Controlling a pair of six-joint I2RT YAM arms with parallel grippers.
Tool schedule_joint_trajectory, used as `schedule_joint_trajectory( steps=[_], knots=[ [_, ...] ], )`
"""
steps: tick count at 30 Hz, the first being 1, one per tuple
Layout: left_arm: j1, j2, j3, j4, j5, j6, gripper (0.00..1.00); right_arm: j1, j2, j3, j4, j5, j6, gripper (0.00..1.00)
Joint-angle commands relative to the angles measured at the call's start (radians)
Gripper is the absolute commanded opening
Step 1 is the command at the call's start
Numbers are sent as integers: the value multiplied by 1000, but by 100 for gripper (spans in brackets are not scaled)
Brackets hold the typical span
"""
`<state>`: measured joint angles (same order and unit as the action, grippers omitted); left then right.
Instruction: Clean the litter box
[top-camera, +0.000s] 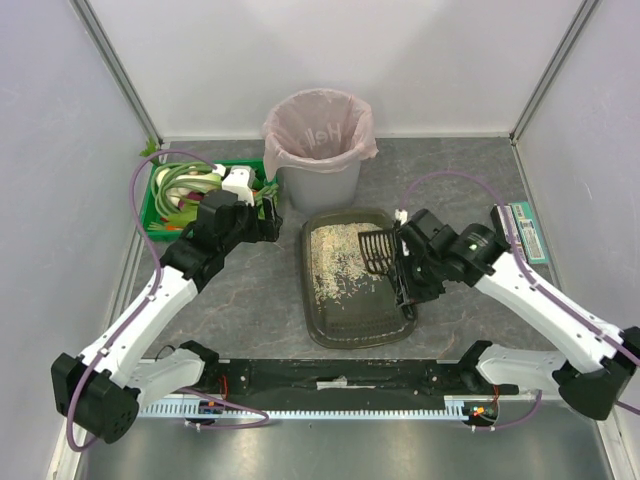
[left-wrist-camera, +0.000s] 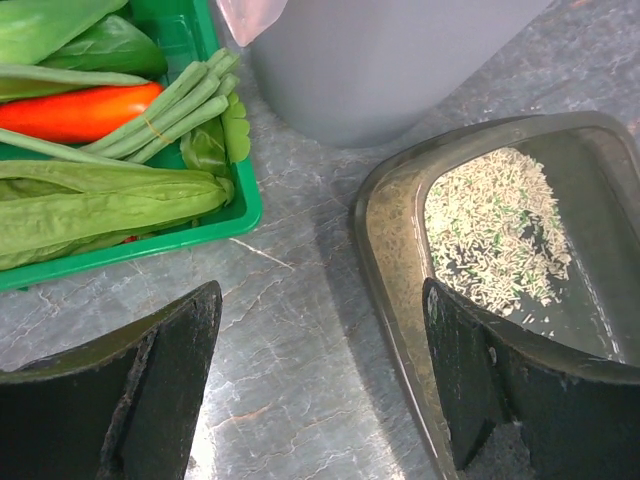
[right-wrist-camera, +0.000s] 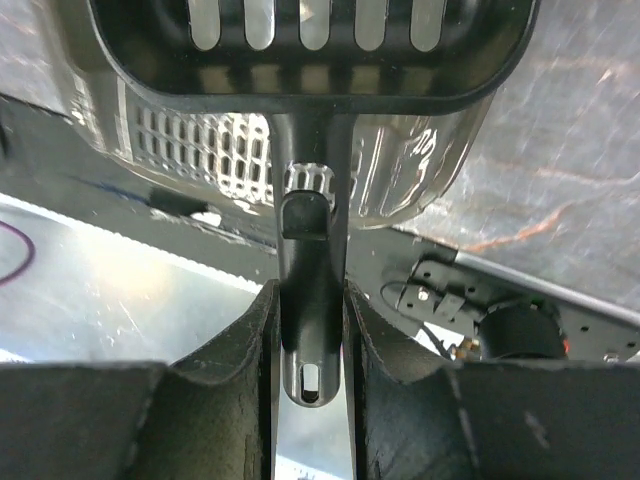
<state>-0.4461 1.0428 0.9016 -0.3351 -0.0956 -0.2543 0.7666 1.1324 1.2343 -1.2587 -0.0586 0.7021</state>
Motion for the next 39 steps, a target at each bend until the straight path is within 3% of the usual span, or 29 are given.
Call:
schedule_joint_trajectory(
  steps=[1, 12, 23, 31, 39],
  knots=[
    [3, -41, 16, 27, 28, -34, 88, 0, 49, -64, -2, -138, 11, 0],
    [4, -62, 40, 1, 4, 3, 88, -9, 349, 40, 51, -164, -111, 0],
    [10, -87, 46, -5, -23, 27, 88, -23, 569, 157, 174, -112, -104, 0],
    [17, -87, 43, -4, -21, 26, 88, -21, 593, 137, 251, 52, -81, 0],
    [17, -72, 40, -1, 7, 17, 88, -23, 564, 42, 399, 72, -58, 0]
  ],
)
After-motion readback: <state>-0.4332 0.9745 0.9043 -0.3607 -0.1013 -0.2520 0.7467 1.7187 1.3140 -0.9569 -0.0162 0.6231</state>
